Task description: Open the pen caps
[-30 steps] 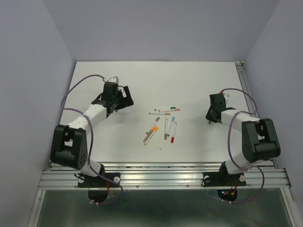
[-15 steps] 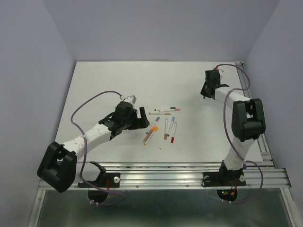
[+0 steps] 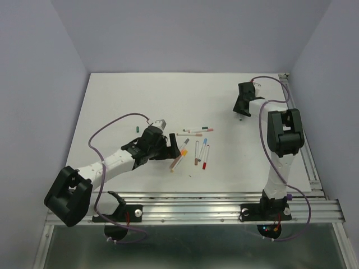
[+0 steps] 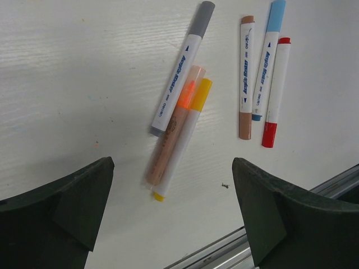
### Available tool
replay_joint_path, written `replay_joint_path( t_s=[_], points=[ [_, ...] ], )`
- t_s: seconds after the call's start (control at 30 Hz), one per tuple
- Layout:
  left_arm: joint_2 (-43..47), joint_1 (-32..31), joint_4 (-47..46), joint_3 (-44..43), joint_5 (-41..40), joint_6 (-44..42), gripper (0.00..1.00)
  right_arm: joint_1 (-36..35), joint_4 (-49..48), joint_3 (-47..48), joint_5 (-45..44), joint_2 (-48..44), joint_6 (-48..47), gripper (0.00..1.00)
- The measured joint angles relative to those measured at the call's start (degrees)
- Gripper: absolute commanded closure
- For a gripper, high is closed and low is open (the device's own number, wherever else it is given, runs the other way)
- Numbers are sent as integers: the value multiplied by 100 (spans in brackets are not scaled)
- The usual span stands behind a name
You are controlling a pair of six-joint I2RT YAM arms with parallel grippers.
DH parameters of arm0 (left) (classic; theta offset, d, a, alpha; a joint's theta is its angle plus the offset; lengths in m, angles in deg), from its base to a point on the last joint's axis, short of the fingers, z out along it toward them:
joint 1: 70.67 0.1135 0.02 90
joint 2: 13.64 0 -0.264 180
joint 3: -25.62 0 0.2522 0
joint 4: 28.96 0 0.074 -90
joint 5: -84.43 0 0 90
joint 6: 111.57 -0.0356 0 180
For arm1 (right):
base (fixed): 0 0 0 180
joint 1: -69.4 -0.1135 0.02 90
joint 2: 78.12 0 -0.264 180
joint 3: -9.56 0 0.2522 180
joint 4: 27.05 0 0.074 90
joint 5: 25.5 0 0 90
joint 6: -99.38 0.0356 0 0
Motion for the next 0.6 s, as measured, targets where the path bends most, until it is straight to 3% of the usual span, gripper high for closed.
replay_joint_path(
  t_s=[0.1, 0.23, 0.4, 0.6],
  points=[
    [-118, -70, 2, 0, -33, 59, 1, 0, 2, -4, -46, -2, 11, 36],
    [-247, -273, 39, 0, -114, 118, 1, 0, 24, -57, -83, -57, -7, 0],
    [-258, -623, 297, -101, -413, 136, 1, 0, 146, -229, -83, -501, -22, 0],
    [-382, -949, 398, -315, -627, 214, 1, 0, 157, -1156, 9, -2065, 136, 0]
  ],
)
